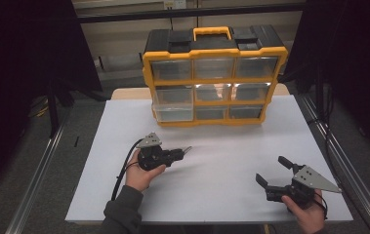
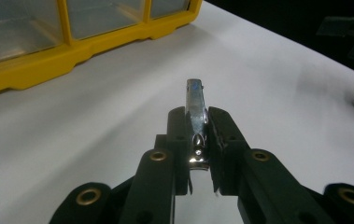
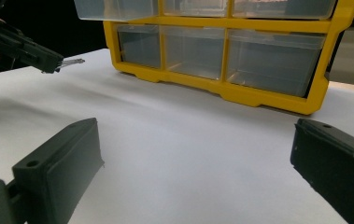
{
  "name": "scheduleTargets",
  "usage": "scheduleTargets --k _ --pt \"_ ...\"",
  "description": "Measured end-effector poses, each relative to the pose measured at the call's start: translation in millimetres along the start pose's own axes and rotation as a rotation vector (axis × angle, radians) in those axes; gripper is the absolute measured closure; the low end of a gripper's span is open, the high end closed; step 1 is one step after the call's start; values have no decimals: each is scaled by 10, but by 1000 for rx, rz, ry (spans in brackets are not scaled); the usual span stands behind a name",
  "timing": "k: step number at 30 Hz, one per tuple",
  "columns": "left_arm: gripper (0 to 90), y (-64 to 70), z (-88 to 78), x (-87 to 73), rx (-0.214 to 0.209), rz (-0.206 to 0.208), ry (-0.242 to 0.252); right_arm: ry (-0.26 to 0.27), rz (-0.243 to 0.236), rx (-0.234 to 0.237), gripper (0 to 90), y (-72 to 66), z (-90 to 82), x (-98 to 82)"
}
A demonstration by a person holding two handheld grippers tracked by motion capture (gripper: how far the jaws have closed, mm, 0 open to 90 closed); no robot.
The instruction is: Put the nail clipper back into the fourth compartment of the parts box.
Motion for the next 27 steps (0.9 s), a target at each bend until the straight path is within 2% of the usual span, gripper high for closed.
scheduleTargets --k 1,3,4,5,6,7,9,12,13,14,21,27 --pt "800 2 -9 17 12 -6 9 0 0 1 14 0 0 0" --pt "800 7 -22 30 3 -3 12 0 -1 0 14 0 0 0" --pt "800 15 -27 53 -1 -6 28 0 0 0 14 -1 1 0" --pt "800 12 -42 66 7 -1 27 -1 1 2 14 -2 0 -1" --pt "800 26 -45 83 -2 -3 39 -2 1 2 13 -2 1 -1" --pt "800 30 -61 107 11 -1 43 -2 1 2 14 -3 1 -2" --pt "800 45 -66 131 5 0 54 1 -3 3 14 -3 3 0" --pt "800 48 -76 149 13 7 48 1 -3 3 14 -3 3 1" --pt "800 61 -76 173 -3 6 61 2 -3 1 14 0 3 0" --pt "800 59 -79 183 9 2 63 0 -2 0 14 0 3 -1" --pt "800 73 -97 228 -5 4 75 2 -3 2 14 -2 3 0" --pt "800 69 -140 304 12 7 94 2 -2 4 14 -7 4 1"
Point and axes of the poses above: each handheld gripper's, and its own axes: z roughly forward along the jaws, x roughly out of its top, y roughly to its right, the point moved 9 cm from there along z, roughly forward along the jaws, and after that the axes turned 14 degrees about -x, right-handed, at the moved point
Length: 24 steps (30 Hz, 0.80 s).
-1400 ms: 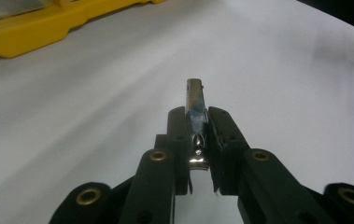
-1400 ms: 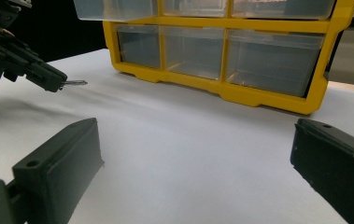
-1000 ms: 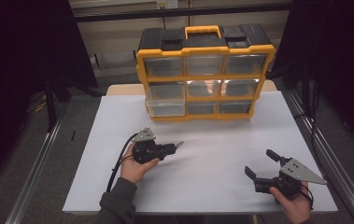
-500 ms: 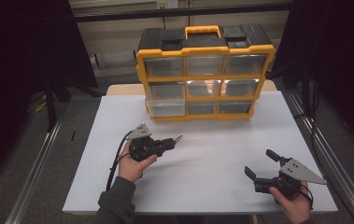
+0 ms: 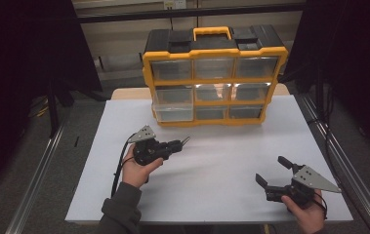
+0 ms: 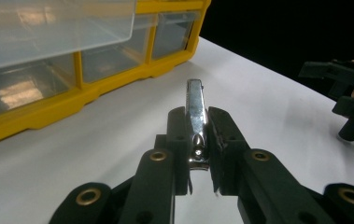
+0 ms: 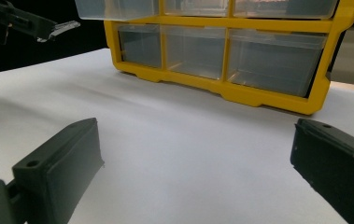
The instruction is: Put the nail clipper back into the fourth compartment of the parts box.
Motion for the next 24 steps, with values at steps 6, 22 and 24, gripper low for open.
scheduleTargets --k 6,22,24 --pt "800 7 -35 90 3 10 34 -3 2 2 13 -3 0 -4" --pt "800 -1 -106 278 32 27 104 -4 7 5 13 -8 0 -4" --pt "800 -3 -109 302 42 29 114 -4 10 2 14 -4 3 -5"
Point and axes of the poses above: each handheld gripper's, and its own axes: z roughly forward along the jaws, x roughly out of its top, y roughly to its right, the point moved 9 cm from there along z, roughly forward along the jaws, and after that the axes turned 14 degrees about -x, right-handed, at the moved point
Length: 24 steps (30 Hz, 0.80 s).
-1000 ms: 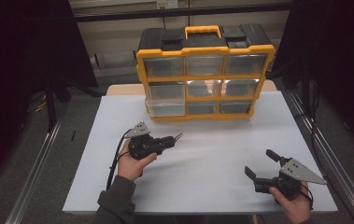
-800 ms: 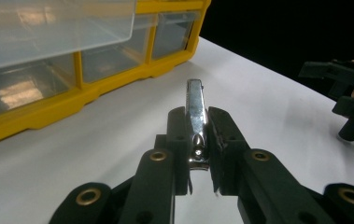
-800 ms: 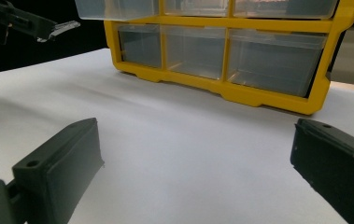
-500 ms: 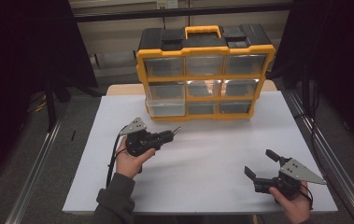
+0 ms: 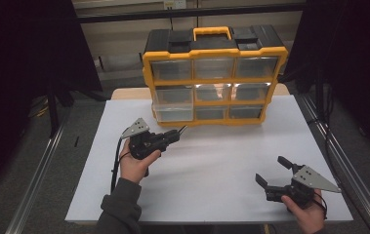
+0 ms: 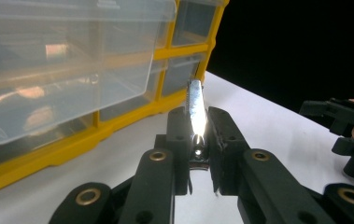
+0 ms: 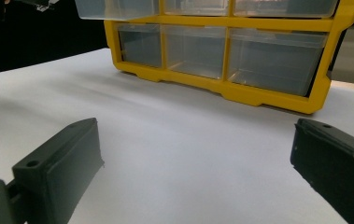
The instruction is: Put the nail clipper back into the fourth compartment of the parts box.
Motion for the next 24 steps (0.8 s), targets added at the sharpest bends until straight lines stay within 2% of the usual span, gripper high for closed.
scheduleTargets --k 2,3,16,24 --pt "800 4 -1 23 -11 9 8 1 0 -2 14 2 0 1" --pt "799 4 -4 37 4 2 10 2 0 3 13 -1 1 2" --pt "800 22 -32 190 6 36 35 1 3 -2 14 -2 2 4" --pt "800 35 -35 271 10 34 57 2 -3 -2 14 3 0 2"
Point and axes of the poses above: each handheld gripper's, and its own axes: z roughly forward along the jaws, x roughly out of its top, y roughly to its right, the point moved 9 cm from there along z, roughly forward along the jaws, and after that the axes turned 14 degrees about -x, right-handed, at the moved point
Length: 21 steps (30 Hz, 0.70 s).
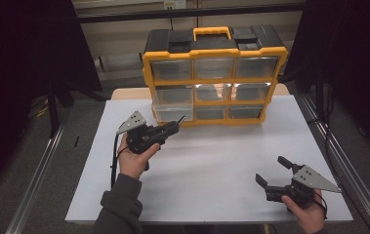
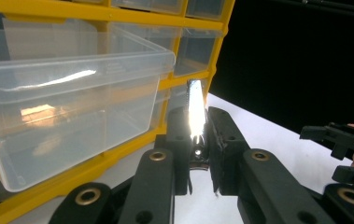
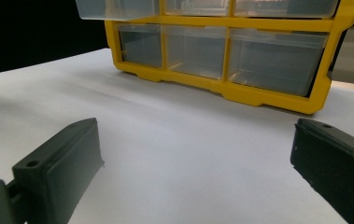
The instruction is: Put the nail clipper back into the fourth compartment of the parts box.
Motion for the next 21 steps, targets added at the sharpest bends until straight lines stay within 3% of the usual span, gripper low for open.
scheduleTargets --k 13,15,16,21 --pt "799 -2 0 108 7 18 13 0 6 0 14 -3 1 2" --pt "800 -16 -15 116 14 34 -3 -1 3 1 14 -1 1 0" --pt "799 1 2 135 13 15 20 -1 5 0 14 -2 0 1" --pt "799 -15 -6 172 18 24 14 -3 1 8 14 -8 -3 -3"
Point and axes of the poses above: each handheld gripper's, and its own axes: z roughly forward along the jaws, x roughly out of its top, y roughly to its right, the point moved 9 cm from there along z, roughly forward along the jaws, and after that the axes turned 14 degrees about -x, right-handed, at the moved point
